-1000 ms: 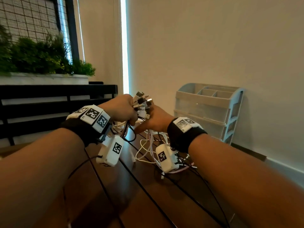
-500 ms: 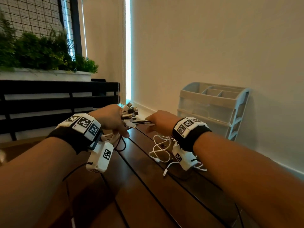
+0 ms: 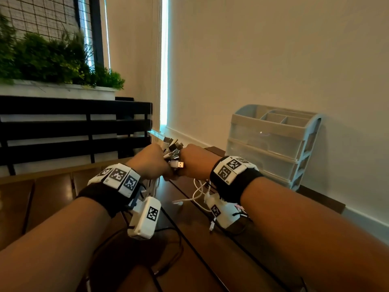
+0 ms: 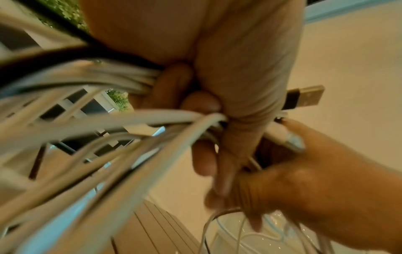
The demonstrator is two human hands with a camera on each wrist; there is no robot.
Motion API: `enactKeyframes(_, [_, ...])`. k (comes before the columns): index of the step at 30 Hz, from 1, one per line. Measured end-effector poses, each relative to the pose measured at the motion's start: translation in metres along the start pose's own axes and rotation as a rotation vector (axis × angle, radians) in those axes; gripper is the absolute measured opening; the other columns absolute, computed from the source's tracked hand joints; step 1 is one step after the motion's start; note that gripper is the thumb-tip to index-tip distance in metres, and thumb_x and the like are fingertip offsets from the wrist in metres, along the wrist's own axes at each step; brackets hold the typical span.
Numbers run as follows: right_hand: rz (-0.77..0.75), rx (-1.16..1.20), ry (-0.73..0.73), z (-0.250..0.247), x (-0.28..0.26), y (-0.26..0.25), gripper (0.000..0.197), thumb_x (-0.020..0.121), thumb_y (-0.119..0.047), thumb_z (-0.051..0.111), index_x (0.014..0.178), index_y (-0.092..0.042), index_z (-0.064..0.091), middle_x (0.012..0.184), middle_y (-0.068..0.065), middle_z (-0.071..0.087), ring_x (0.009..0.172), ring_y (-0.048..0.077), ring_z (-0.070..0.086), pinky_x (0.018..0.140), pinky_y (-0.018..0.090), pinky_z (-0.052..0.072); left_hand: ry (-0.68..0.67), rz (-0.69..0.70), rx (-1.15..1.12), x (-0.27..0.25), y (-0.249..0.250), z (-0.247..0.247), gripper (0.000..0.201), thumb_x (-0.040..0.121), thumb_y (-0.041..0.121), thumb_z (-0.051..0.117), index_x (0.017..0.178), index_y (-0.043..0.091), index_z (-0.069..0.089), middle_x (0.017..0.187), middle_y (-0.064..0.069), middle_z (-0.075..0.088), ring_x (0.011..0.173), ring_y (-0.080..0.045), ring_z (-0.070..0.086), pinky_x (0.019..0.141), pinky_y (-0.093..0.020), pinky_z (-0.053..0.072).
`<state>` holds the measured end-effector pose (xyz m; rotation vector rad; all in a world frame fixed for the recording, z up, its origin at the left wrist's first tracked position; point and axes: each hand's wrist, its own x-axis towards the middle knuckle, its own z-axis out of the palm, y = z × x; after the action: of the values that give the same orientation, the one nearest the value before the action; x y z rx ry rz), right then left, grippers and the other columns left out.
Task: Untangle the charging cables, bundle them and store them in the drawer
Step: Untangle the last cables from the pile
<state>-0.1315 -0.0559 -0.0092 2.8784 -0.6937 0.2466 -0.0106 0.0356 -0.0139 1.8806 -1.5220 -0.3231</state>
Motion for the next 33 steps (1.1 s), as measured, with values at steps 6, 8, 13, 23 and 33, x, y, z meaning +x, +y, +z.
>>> enactKeyframes(6, [0.198,0.108,-0.008,0.003,-0.026,0.045,0.017,0.075,-0.013,0.065,0.091,-0.019,0.061,0.078,-0.001,0.058,0.073,0.019,0.055,0.061,0.026,0.039,0.146,-0.031,0.053,0.011,-0.007,-0.037,0.014,0.063,0.006,0.082,0.071,0.004,0.071,0.070,-0.013,0.070,0.065,-0.027,0.066,0.060,-0.033,0.052])
enactKeyframes(8, [0.291,0.132,-0.011,0.003,-0.040,0.068,0.022,0.076,-0.011,0.063,0.086,-0.029,0.056,0.075,-0.004,0.056,0.076,0.020,0.056,0.064,0.026,0.039,0.202,-0.057,0.047,0.014,-0.013,-0.055,0.018,0.061,0.008,0.084,0.072,0.003,0.071,0.076,-0.017,0.071,0.071,-0.031,0.067,0.063,-0.035,0.052])
enactKeyframes(13, [0.381,-0.068,0.188,-0.007,-0.046,0.096,0.019,0.082,-0.017,0.059,0.080,-0.027,0.043,0.073,-0.004,0.052,0.080,0.027,0.060,0.069,0.031,0.034,0.223,-0.068,0.055,0.014,-0.017,-0.065,0.020,0.062,0.010,0.085,0.075,0.003,0.071,0.076,-0.015,0.070,0.062,-0.024,0.062,0.057,-0.028,0.045])
enactKeyframes(23, [0.429,-0.223,-0.070,-0.040,-0.056,0.110,0.042,0.081,-0.055,0.065,0.082,-0.014,0.057,0.072,-0.002,0.048,0.080,0.023,0.051,0.062,0.030,0.032,0.335,-0.149,-0.013,0.011,-0.028,-0.077,0.023,0.062,0.007,0.087,0.074,0.000,0.069,0.076,-0.017,0.068,0.066,-0.029,0.061,0.059,-0.032,0.046])
enactKeyframes(33, [0.307,0.441,0.065,-0.052,-0.067,0.085,0.104,0.063,-0.048,0.083,0.148,-0.030,0.026,0.148,-0.002,0.038,0.136,0.017,0.036,0.104,0.027,0.030,0.219,-0.032,0.137,0.013,-0.008,-0.061,0.024,0.066,0.018,0.085,0.082,0.007,0.070,0.078,-0.011,0.069,0.068,-0.021,0.064,0.057,-0.028,0.046])
